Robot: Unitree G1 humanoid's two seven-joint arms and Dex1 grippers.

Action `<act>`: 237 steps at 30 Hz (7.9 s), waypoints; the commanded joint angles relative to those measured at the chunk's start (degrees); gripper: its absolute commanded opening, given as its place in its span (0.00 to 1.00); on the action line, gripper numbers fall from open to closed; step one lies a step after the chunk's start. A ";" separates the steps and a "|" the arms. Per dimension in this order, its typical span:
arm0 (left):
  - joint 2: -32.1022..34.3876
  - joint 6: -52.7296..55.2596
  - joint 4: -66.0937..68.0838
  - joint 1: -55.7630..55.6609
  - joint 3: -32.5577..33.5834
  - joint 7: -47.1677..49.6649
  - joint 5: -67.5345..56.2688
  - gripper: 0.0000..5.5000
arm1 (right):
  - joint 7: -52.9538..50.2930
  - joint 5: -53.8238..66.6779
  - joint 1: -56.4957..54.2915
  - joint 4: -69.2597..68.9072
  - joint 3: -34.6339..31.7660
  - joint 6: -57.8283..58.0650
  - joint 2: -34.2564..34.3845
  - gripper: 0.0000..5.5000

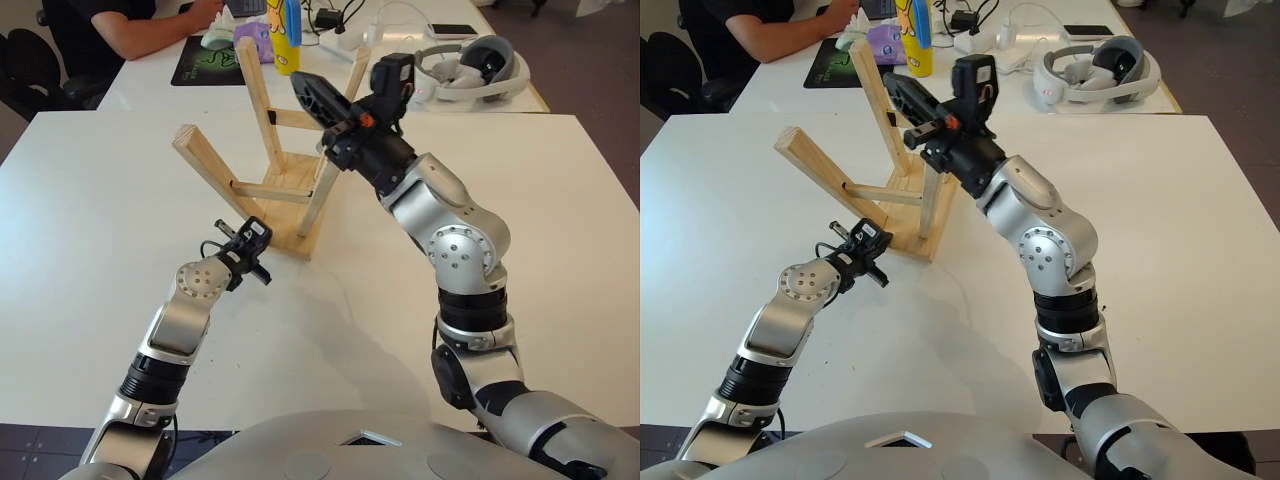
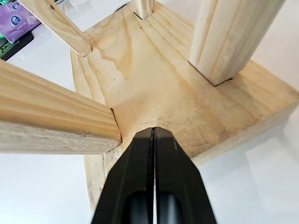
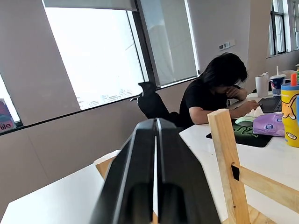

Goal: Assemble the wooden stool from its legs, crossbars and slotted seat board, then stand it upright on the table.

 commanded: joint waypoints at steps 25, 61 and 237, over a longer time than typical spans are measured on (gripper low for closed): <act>0.62 3.50 2.71 2.94 -1.76 -0.87 -0.76 0.00 | -3.65 -1.06 -5.50 -0.35 -6.68 0.18 0.70 0.01; 10.28 4.76 4.05 -1.67 -0.63 -11.45 -7.95 0.00 | 39.73 -23.98 -0.82 38.51 3.29 -27.97 -8.07 0.01; 11.26 12.86 -19.20 10.76 4.33 4.31 -10.74 0.00 | 13.01 -23.42 40.35 -6.71 -12.48 -2.99 -22.80 0.01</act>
